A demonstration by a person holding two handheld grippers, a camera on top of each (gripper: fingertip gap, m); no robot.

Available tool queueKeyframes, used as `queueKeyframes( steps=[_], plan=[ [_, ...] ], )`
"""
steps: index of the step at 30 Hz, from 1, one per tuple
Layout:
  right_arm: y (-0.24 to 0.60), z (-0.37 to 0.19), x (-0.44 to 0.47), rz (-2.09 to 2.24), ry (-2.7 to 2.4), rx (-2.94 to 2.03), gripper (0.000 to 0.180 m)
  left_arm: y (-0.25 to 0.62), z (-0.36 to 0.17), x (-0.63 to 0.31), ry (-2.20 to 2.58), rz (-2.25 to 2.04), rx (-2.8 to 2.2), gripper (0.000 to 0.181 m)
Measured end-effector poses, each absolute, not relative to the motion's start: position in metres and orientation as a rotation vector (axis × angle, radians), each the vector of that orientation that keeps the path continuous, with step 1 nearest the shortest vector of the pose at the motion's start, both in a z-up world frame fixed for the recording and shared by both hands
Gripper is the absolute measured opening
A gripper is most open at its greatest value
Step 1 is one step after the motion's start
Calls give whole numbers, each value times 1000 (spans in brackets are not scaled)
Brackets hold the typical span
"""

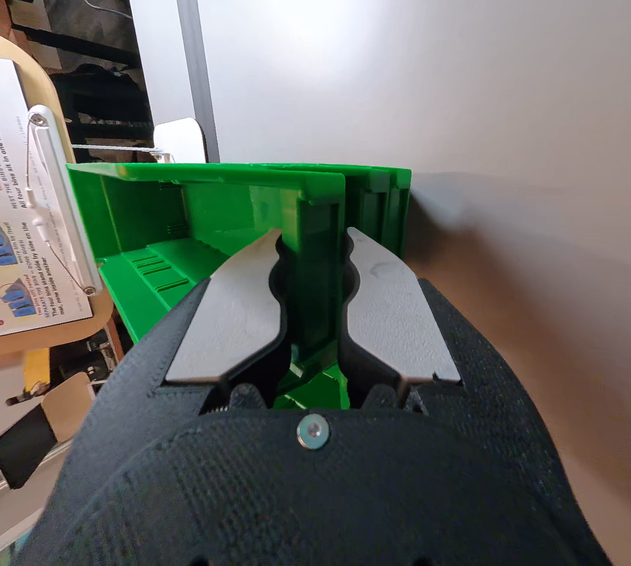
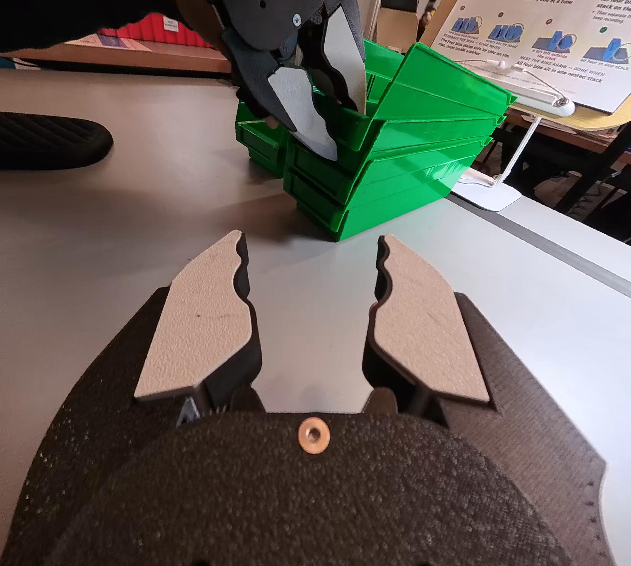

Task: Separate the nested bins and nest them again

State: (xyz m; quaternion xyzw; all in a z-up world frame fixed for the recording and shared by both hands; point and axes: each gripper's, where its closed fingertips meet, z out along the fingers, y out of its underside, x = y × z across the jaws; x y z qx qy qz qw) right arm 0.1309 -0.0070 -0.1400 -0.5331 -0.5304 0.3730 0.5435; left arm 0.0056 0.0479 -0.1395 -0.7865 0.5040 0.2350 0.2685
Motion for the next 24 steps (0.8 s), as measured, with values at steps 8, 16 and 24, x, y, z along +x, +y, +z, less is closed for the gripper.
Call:
queueKeyframes(
  steps=[8, 16, 24],
  plan=[
    [-7, -140, 131, 889, -1254, -1266, 71, 46, -137, 8, 1368, 634, -2070, 30],
    [-7, -141, 130, 885, -1261, -1268, 70, 36, -124, 18, 1367, 538, -2056, 30],
    [-7, -142, 129, 882, -1264, -1264, 69, 35, -93, 23, 1319, 401, -2100, 30]
  ],
)
